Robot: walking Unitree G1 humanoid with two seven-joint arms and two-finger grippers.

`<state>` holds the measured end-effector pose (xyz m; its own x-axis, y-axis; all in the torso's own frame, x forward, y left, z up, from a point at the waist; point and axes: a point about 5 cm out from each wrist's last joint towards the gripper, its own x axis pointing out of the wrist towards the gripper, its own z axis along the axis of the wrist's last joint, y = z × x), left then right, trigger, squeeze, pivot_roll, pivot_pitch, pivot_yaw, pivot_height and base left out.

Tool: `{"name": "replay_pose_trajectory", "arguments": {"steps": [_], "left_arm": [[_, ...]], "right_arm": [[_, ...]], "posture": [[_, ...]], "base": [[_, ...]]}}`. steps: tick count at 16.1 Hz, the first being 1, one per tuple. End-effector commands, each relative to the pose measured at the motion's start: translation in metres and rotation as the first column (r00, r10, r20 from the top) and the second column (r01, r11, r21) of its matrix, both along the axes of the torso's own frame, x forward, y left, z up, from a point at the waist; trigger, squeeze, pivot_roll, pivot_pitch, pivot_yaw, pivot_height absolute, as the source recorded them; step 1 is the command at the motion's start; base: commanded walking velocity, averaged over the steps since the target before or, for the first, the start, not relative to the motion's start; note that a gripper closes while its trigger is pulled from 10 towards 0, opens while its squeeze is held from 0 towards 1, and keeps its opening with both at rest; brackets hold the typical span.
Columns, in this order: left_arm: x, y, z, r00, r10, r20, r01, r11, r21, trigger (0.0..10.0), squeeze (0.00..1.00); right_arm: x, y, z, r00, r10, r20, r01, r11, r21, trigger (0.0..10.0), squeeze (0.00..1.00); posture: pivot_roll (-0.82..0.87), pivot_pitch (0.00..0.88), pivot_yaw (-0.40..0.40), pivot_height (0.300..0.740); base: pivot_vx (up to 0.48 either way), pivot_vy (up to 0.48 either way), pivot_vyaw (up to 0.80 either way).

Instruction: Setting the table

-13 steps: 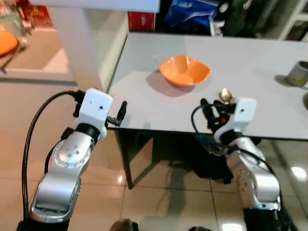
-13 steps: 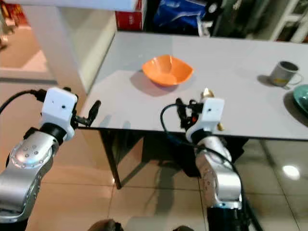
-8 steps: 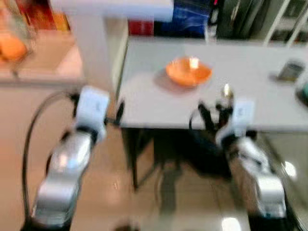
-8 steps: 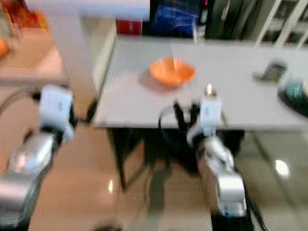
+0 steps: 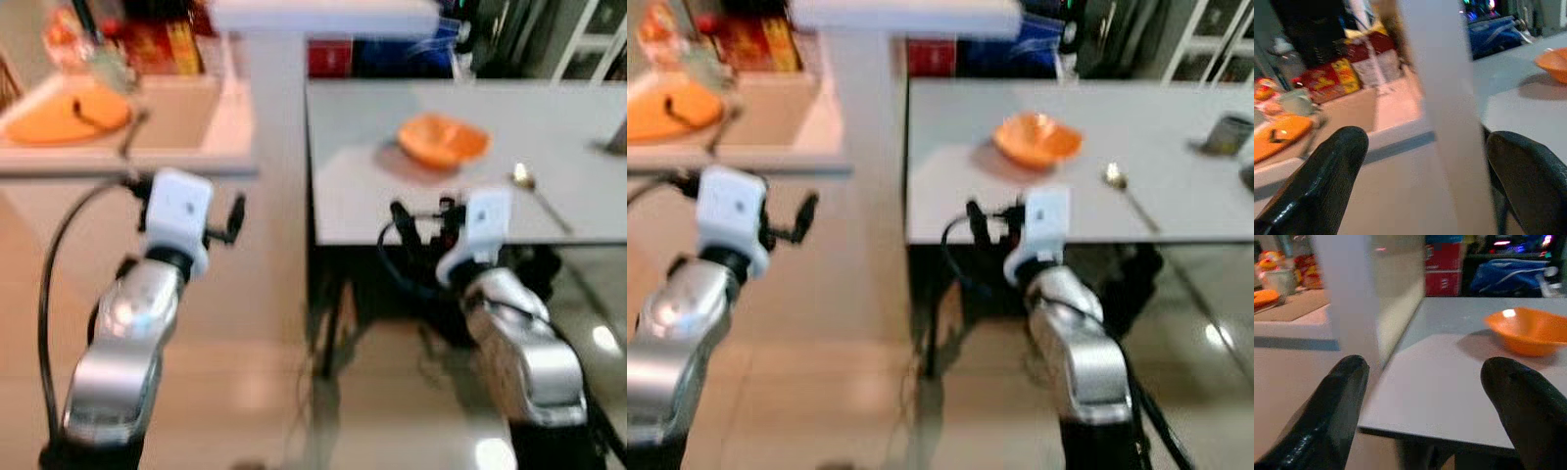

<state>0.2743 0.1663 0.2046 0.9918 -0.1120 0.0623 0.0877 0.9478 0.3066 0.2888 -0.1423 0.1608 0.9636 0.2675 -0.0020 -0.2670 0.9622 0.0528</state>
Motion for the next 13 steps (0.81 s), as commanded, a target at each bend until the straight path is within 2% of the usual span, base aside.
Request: {"name": "replay_pose_trajectory", "arguments": {"steps": [1, 3, 5, 8, 10, 11, 12, 13], "left_arm": [[0.0012, 0.0098, 0.003, 0.999, 0.051, 0.012, -0.051, 0.999, 0.014, 10.0, 0.0], [0.0007, 0.0102, 0.0033, 0.998, 0.057, 0.017, -0.057, 0.998, 0.019, 10.0, 0.0], [-0.0003, 0.0097, 0.0035, 0.998, 0.059, 0.023, -0.06, 0.998, 0.026, 10.0, 0.0], [0.0003, 0.0104, 0.0053, 0.998, 0.061, 0.029, -0.062, 0.998, 0.027, 10.0, 0.0], [0.0006, 0.0107, 0.0057, 0.998, 0.063, 0.031, -0.064, 0.998, 0.027, 10.0, 0.0], [0.001, 0.0107, 0.0059, 0.997, 0.065, 0.032, -0.065, 0.997, 0.027, 10.0, 0.0], [0.0016, 0.0104, 0.0068, 0.997, 0.065, 0.036, -0.066, 0.997, 0.029, 10.0, 0.0], [0.0017, 0.0104, 0.007, 0.997, 0.065, 0.036, -0.066, 0.997, 0.029, 10.0, 0.0]], "right_arm": [[0.0037, 0.0125, 0.0083, 0.998, 0.059, 0.019, -0.058, 0.998, -0.016, 10.0, 1.0], [0.0052, 0.0147, 0.0096, 0.999, 0.046, 0.027, -0.046, 0.999, -0.006, 10.0, 1.0], [0.0076, 0.0161, 0.014, 0.999, 0.018, 0.041, -0.02, 0.999, 0.048, 10.0, 1.0], [0.01, 0.0141, 0.0127, 1.0, -0.01, 0.019, 0.008, 0.997, 0.076, 10.0, 1.0], [0.0107, 0.0117, 0.0131, 0.999, -0.03, 0.023, 0.029, 0.997, 0.077, 10.0, 1.0], [0.011, 0.0112, 0.0132, 0.999, -0.034, 0.024, 0.032, 0.997, 0.074, 10.0, 0.71], [0.0118, 0.0106, 0.0135, 0.999, -0.04, 0.03, 0.038, 0.997, 0.06, 10.0, 0.0], [0.0118, 0.011, 0.0136, 0.999, -0.041, 0.033, 0.039, 0.998, 0.059, 10.0, 0.0]], "posture": [[0.07, 0.0, -0.016, 0.74], [0.08, 0.0, -0.022, 0.74], [0.08, 0.0, -0.024, 0.74], [0.08, 0.0, -0.023, 0.74], [0.08, 0.0, -0.023, 0.74], [0.08, 0.0, -0.022, 0.74], [0.08, 0.0, -0.021, 0.74], [0.08, 0.0, -0.021, 0.74]], "base": [[0.0, 0.48, 0.0], [0.0, 0.48, 0.0], [0.0, 0.48, -0.79], [0.0, 0.48, -0.78], [0.0, 0.48, -0.26], [0.0, 0.48, 0.0], [0.0, 0.48, 0.0], [0.0, 0.48, 0.0]]}}
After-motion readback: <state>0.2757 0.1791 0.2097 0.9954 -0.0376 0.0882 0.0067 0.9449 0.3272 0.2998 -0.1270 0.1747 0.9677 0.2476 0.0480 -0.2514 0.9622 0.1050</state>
